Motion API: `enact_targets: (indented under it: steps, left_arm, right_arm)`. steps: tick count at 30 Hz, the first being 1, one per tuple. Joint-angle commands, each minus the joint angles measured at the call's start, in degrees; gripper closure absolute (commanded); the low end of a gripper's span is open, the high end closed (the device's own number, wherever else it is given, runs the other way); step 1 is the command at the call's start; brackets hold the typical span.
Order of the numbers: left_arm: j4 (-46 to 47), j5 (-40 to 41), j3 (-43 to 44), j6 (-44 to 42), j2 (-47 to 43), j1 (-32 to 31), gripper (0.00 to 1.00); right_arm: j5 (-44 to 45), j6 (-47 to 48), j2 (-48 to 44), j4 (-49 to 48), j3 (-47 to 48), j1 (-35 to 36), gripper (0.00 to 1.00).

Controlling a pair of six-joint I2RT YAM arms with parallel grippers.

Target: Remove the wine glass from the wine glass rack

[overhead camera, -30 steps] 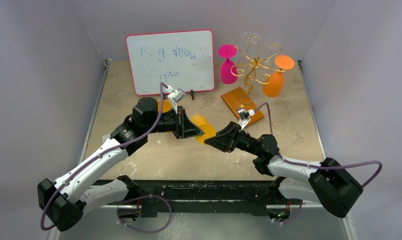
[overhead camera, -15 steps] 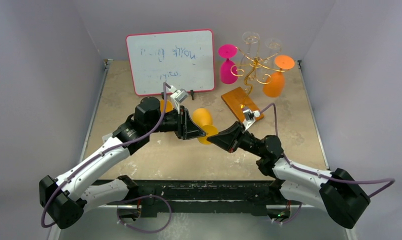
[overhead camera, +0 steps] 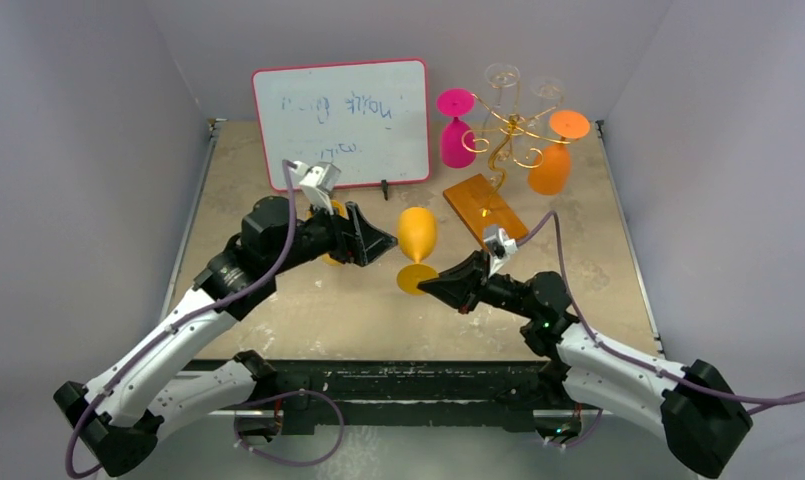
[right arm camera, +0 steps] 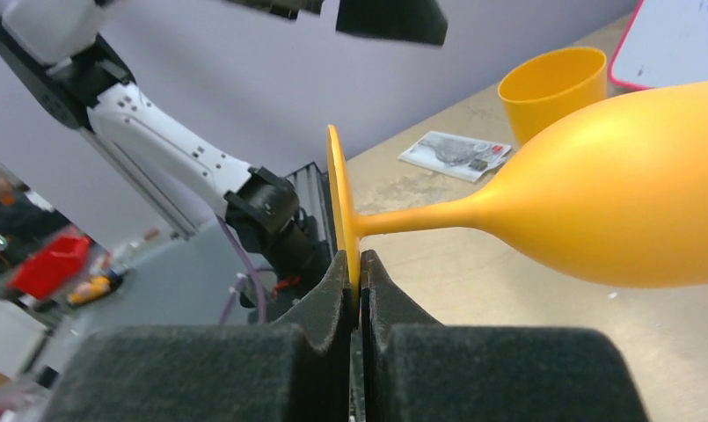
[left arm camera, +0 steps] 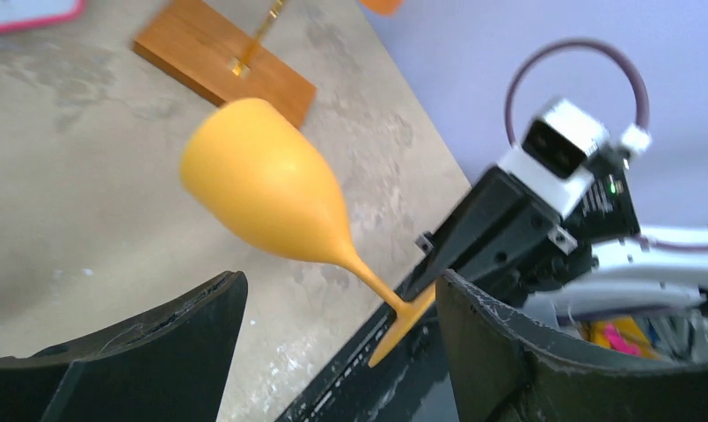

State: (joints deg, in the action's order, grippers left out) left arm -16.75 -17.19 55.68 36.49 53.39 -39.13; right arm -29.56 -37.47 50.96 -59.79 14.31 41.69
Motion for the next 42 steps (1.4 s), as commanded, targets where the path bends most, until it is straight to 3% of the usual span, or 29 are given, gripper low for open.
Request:
enact_targets:
  steps: [1, 6, 11, 17, 23, 30, 36, 42]
  left_arm:
    - [-3.07, 15.44, 4.10, 1.82, -3.45, -0.15, 0.21]
    - [-5.15, 24.22, 4.24, 4.86, -5.76, -0.11, 0.20]
    - [-6.94, 30.02, 7.08, 8.01, -5.82, -0.11, 0.19]
    - [-13.56, 35.27, 12.83, 10.22, -1.05, -0.15, 0.18]
    - [-15.34, 34.28, 16.65, 12.20, 4.28, -0.06, 0.16]
    - [-17.59, 25.88, 19.74, 12.99, 10.50, 1.98, 0.16]
    - [-14.83, 9.80, 17.90, 14.12, 11.50, 13.59, 0.22]
    - [-15.99, -6.25, 19.32, 7.67, 16.09, 15.01, 0.25]
  right_arm:
    - [-5.57, 18.73, -3.94, 2.04, 1.63, 0.32, 1.00]
    - [-9.86, 42.21, -4.57, 17.80, 6.64, 1.06, 1.00]
    - [-11.43, 59.54, -4.54, 27.74, 9.79, 2.13, 1.00]
    - [-4.96, 75.37, -5.28, 37.24, 10.81, 5.42, 1.00]
    - [1.64, 85.08, -5.32, 40.86, 11.21, 8.49, 1.00]
    - [10.84, 93.85, -5.26, 39.67, 10.23, 13.60, 1.00]
    - [16.44, 97.29, -4.74, 39.25, 10.08, 16.27, 1.00]
    - [18.02, 99.82, -4.22, 40.69, 11.21, 17.34, 1.00]
